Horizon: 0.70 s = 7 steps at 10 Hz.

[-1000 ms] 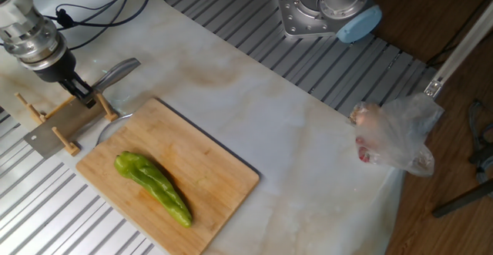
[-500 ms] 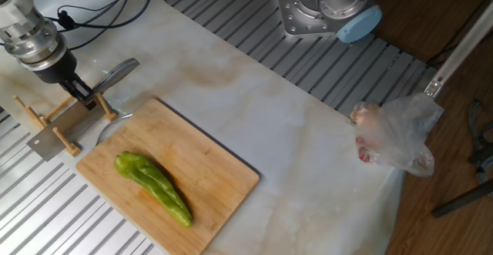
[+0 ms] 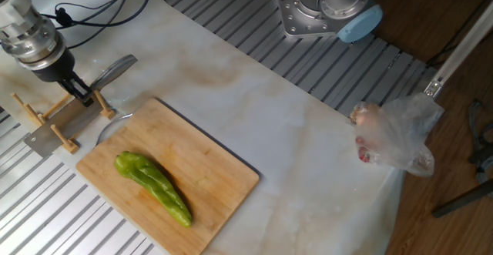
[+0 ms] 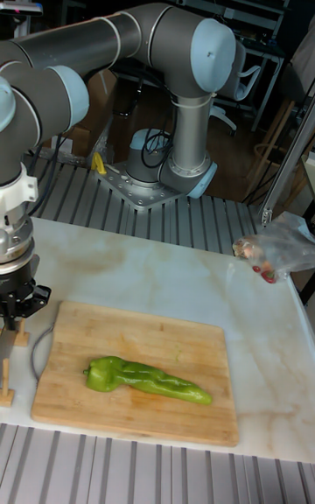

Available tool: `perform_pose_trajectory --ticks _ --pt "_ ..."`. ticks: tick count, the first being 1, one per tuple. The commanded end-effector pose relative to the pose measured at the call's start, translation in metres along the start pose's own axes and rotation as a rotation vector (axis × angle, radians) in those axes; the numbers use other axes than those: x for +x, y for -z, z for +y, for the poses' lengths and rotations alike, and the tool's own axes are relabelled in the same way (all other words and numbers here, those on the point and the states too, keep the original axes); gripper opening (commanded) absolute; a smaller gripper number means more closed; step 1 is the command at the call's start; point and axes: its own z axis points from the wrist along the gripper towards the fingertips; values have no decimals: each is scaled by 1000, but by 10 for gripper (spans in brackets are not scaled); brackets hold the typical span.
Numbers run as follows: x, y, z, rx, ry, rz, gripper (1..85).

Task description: Chop the chili peppers

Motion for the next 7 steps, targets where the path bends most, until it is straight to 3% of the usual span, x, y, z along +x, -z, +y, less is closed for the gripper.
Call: perform_pose_trajectory --ticks 1,3,5,7 --pt "-3 13 3 -2 8 -1 13" --pt "-6 25 -3 42 31 -11 13" --pt "-11 39 1 51 34 -28 13" --pt "-16 57 -2 97 52 -45 13"
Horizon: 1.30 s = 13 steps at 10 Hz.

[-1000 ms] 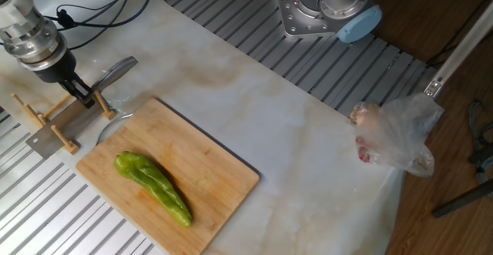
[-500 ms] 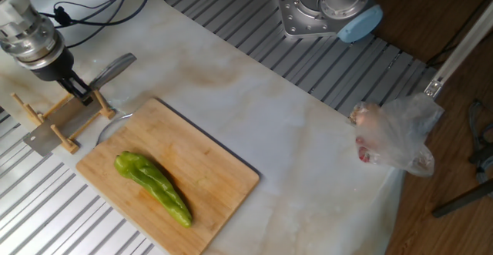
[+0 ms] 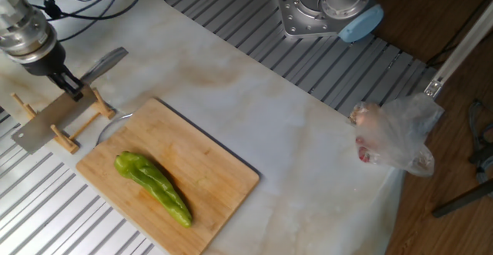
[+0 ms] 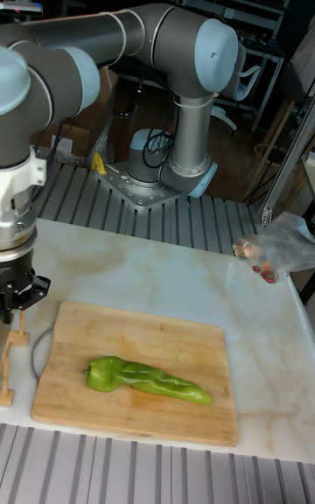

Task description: Chop the chili peppers

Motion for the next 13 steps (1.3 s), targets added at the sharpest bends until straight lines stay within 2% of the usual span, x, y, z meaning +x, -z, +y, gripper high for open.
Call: perform_pose_trajectory --ticks 1,3,4,6,7,8,9,10,11,12,13 --pt "-9 32 3 34 19 -27 13" --pt "-11 61 5 104 45 -20 13" --pt "-11 71 14 124 43 -15 13" --pt "-22 89 34 181 75 -46 13" --pt "-18 95 45 192 140 -36 13" --pt "-16 98 54 191 235 -42 13" --pt "-19 99 65 180 406 -68 13" --pt "-14 100 71 195 682 -54 13" --pt "-8 98 79 197 808 -37 13" --pt "-12 97 92 179 919 -65 13" --pt "1 96 89 181 956 -16 13"
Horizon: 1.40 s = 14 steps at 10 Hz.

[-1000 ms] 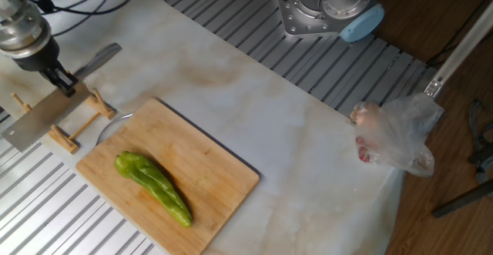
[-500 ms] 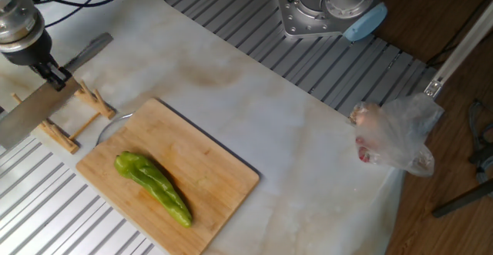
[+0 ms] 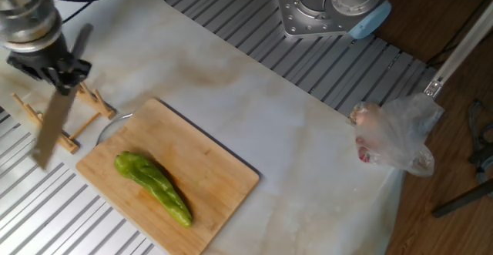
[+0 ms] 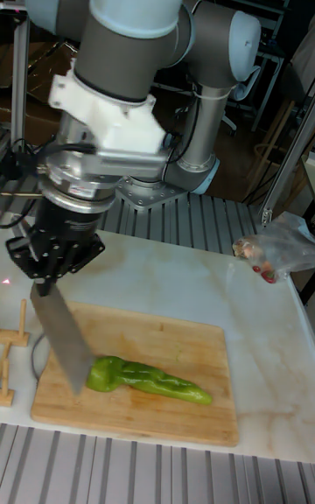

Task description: Chop the chili peppers

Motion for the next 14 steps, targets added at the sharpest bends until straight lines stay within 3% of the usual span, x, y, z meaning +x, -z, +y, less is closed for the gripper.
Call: perform_pose_trajectory --ticks 1,2,6,7,8,9,10,11,13,14 --pt "9 6 13 22 334 43 13" --pt "11 6 24 -10 390 45 13" --pt "15 9 27 -5 424 27 13" --pt "12 9 29 -13 377 4 13" --pt "10 7 33 -38 293 -15 13" --pt "-4 4 39 -89 129 -73 13" --pt "-22 4 47 -173 -70 -133 13" --pt "-29 6 56 -257 -204 -141 13" --pt "-40 0 43 -278 -399 -119 13" --pt "-45 -5 34 -244 -484 -102 13"
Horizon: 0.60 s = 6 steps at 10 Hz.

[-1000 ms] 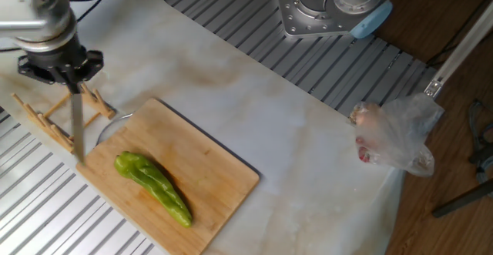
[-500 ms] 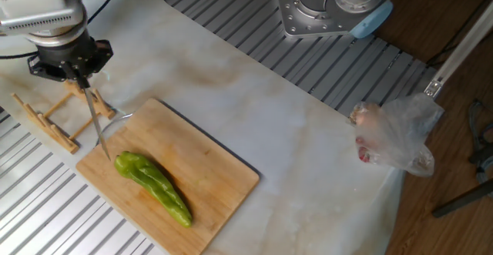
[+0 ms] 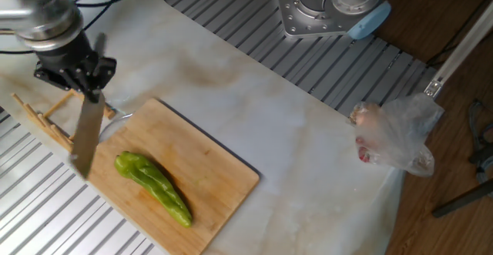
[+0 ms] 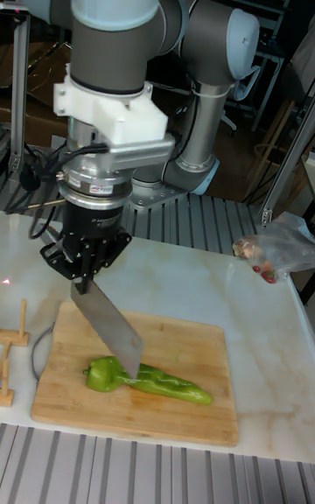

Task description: Chop the chili peppers

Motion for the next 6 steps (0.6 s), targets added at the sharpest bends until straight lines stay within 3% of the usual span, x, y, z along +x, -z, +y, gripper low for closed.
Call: perform_pose_trajectory --ticks 1,2,3,5,6 --pt "-23 -8 -2 -23 -314 -24 13" --pt "-33 -10 13 -80 -347 -41 13" --pt "-41 -16 19 -110 -396 -38 13" --pt "-43 -32 6 -78 -442 0 13" --pt "-51 -37 12 -95 -471 -2 13"
